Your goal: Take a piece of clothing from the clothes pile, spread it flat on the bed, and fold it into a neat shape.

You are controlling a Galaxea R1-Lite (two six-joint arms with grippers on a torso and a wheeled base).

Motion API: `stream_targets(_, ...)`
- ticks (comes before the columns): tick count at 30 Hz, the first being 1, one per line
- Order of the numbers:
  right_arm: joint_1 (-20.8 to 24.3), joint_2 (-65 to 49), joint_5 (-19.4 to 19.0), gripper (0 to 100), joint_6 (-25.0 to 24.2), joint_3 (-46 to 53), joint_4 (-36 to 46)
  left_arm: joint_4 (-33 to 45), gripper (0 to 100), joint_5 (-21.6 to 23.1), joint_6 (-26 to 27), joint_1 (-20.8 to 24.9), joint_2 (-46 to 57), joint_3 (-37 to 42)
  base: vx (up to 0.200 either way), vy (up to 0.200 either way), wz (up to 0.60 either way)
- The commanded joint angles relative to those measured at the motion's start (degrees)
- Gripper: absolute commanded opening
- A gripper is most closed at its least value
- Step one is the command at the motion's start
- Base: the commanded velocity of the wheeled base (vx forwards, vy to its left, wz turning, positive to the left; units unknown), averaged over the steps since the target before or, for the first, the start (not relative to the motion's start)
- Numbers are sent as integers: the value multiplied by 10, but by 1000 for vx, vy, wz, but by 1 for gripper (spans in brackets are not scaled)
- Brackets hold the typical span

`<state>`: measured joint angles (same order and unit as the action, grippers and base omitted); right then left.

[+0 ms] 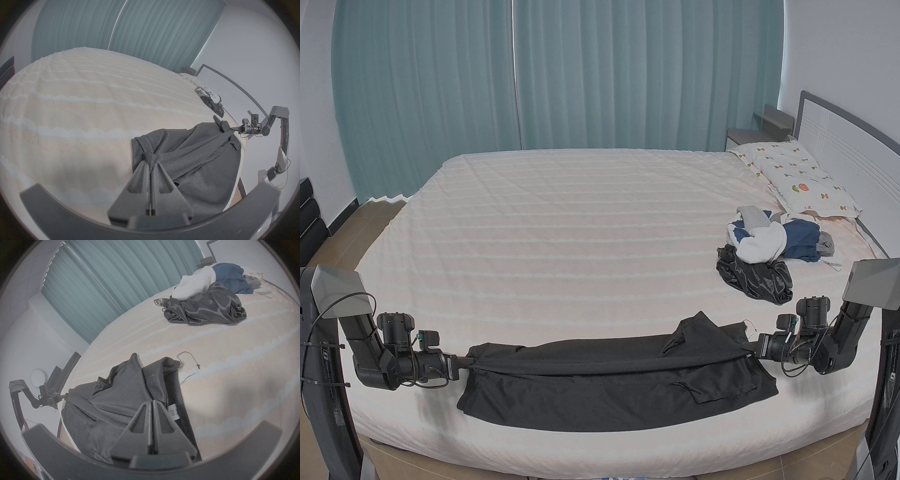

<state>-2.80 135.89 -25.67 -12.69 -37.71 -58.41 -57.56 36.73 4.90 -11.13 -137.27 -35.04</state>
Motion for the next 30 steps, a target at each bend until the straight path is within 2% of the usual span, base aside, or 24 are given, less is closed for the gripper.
stream_targets(1,0,4,2,0,0,0,0,0,0,0,4,0,-1,1,0,0,0)
stream_targets(5,1,7,3,0,0,-4,0,1,0,0,4,1,-1,2,0,0,0)
stream_targets(6,1,10,3,0,0,-4,0,1,100,0,4,1,-2,2,0,0,0)
stream_targets(7,1,11,3,100,-1,-5,0,1,100,0,4,1,-2,2,0,0,0)
stream_targets(15,-3,-6,-3,100,-22,-6,-2,0,100,1,4,0,0,3,0,0,0)
stream_targets(19,-2,-33,-15,100,-96,-10,-24,2,100,9,0,-5,11,4,0,0,0)
stream_targets(20,-1,-33,-17,100,-101,-11,-25,2,100,10,0,-6,12,4,0,0,0)
stream_targets(21,0,-39,-24,100,-146,-18,-43,2,100,28,-7,-10,18,4,0,0,0)
stream_targets(22,0,-41,-23,100,-168,-23,-51,2,100,38,-15,-14,23,2,0,0,0)
stream_targets(23,0,-41,-23,100,-168,-23,-51,2,100,38,-15,-14,23,2,0,0,0)
stream_targets(24,-2,-44,-22,100,-193,-33,-53,1,100,53,-43,-21,33,-2,0,0,0)
stream_targets(26,-4,-43,-23,100,-203,-39,-53,1,100,62,-68,-26,40,-6,0,0,0)
stream_targets(27,-5,-40,-23,100,-211,-46,-54,-1,100,74,-112,-29,51,-14,0,0,0)
stream_targets(29,-5,-40,-23,100,-211,-46,-54,-1,100,74,-112,-29,51,-14,0,0,0)
stream_targets(30,-7,-35,-24,100,-237,-66,-51,-1,100,86,-199,-31,70,-29,0,0,0)
